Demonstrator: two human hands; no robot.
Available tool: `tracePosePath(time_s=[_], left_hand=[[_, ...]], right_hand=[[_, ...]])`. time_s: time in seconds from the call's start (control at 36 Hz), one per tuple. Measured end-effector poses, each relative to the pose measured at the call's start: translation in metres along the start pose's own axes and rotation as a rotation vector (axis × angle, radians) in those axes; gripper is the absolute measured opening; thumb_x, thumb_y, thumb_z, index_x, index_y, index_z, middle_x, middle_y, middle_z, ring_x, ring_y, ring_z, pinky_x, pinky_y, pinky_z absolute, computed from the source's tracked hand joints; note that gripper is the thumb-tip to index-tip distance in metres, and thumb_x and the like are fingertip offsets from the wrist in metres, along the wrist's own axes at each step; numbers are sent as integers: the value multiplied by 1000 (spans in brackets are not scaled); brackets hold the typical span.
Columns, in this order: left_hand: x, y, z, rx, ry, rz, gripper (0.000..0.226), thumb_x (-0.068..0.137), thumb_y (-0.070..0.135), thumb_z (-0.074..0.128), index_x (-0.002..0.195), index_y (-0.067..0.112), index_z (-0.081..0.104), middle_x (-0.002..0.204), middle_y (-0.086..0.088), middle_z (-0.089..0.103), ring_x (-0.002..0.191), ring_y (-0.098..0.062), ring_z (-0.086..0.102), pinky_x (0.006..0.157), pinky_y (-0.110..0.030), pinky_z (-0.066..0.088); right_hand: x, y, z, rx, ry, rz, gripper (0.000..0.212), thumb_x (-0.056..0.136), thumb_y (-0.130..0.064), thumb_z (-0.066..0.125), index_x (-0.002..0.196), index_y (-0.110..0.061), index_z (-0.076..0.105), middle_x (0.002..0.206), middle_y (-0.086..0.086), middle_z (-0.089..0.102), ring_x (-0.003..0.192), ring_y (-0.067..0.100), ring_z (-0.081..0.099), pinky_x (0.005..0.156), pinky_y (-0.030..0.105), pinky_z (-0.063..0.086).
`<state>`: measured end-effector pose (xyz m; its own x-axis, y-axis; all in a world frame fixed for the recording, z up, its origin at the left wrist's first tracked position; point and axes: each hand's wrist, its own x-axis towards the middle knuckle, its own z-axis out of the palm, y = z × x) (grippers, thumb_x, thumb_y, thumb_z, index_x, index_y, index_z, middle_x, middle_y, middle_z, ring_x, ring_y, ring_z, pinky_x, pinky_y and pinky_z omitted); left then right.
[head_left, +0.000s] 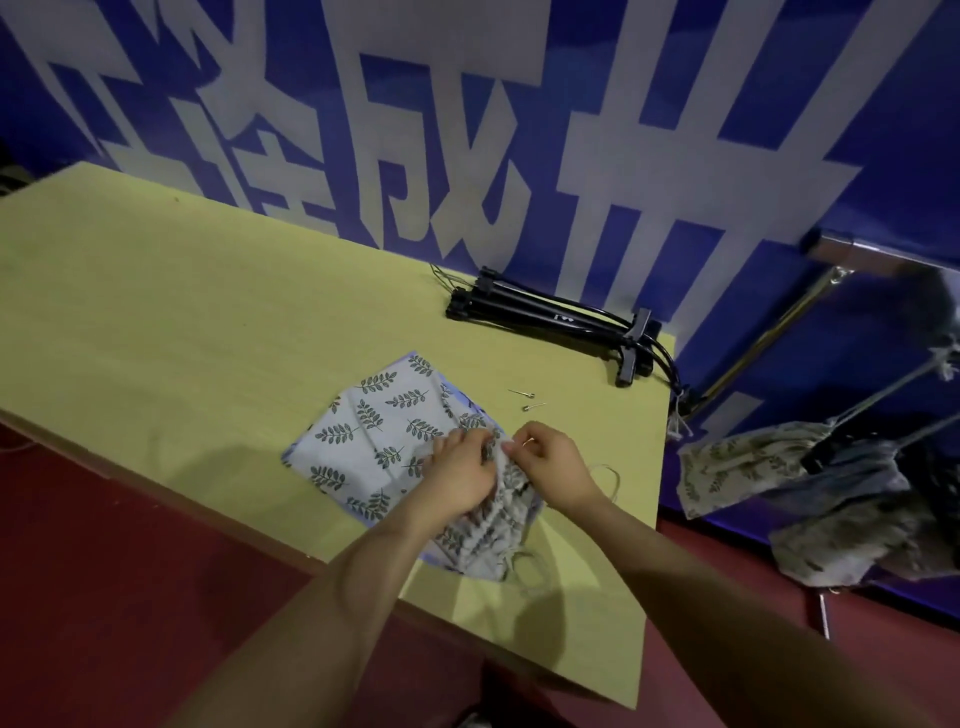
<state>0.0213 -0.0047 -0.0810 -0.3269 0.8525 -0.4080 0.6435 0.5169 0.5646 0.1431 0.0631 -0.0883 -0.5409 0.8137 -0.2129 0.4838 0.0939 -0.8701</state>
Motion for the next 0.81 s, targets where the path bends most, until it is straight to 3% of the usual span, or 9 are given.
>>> tracePosePath(time_s=[0.08, 0.19, 0.31, 0.39, 0.47, 0.53, 0.61, 0.72, 0.81], left_hand=[[-3, 10, -15, -53, 81, 97, 44, 93, 28, 45, 136, 25, 39, 135, -4, 40, 129, -26, 34, 110, -40, 28], [-11, 20, -29, -157, 90, 220, 53, 84, 34, 57, 133, 27, 37, 115, 5, 45, 116, -21, 47, 103, -44, 38], [-10, 29, -40, -42, 120, 257, 75, 81, 44, 63, 141, 25, 22, 130, -5, 47, 110, -26, 55, 84, -35, 47], [-11, 33, -49, 90, 170, 296, 52, 89, 20, 55, 133, 15, 28, 101, -10, 59, 80, -27, 60, 61, -36, 47], [-12, 34, -60, 50, 277, 329, 23, 93, 8, 46, 110, 13, 31, 64, 0, 46, 50, -17, 42, 44, -29, 29], [-12, 36, -69, 75, 326, 371, 19, 94, 6, 42, 99, 16, 26, 61, 2, 39, 48, -16, 35, 44, -29, 24], [-12, 40, -83, 143, 349, 416, 15, 93, 3, 37, 92, 15, 27, 68, 4, 34, 55, -15, 31, 48, -30, 22], [-2, 33, -92, 216, 381, 420, 15, 89, 1, 39, 90, 15, 36, 87, 0, 41, 70, -23, 42, 57, -32, 28], [6, 28, -93, 270, 400, 389, 17, 86, -2, 41, 95, 11, 47, 95, -4, 47, 75, -20, 41, 57, -31, 27]], right_hand=[[9, -15, -6, 89, 53, 11, 19, 91, -18, 62, 78, -3, 58, 54, -1, 46, 42, 4, 35, 46, 20, 27], [21, -38, -18, 184, 141, 22, 17, 89, -13, 63, 80, 1, 63, 70, 9, 58, 62, 16, 48, 57, 28, 37], [30, -57, -28, 207, 196, 6, 15, 89, -12, 63, 77, -3, 63, 67, 6, 59, 59, 13, 49, 55, 24, 39], [33, -61, -30, 186, 211, 0, 15, 89, -14, 62, 82, -1, 65, 74, 10, 62, 65, 16, 52, 59, 27, 41], [34, -62, -30, 135, 212, -27, 18, 93, -17, 57, 85, -2, 62, 74, 10, 59, 67, 18, 51, 56, 23, 39], [33, -64, -28, 76, 220, -76, 23, 97, -22, 51, 81, -7, 58, 68, 4, 56, 61, 14, 47, 52, 19, 36], [31, -66, -25, 67, 208, -128, 36, 97, -35, 49, 71, -10, 53, 61, 1, 49, 56, 11, 42, 56, 27, 34], [29, -63, -31, 103, 92, -133, 38, 81, -45, 69, 86, -8, 60, 68, 2, 69, 58, 16, 64, 55, 27, 48], [34, -53, -37, -6, -31, -118, 37, 74, -38, 78, 95, -14, 58, 73, 2, 70, 64, 18, 67, 52, 26, 48]])
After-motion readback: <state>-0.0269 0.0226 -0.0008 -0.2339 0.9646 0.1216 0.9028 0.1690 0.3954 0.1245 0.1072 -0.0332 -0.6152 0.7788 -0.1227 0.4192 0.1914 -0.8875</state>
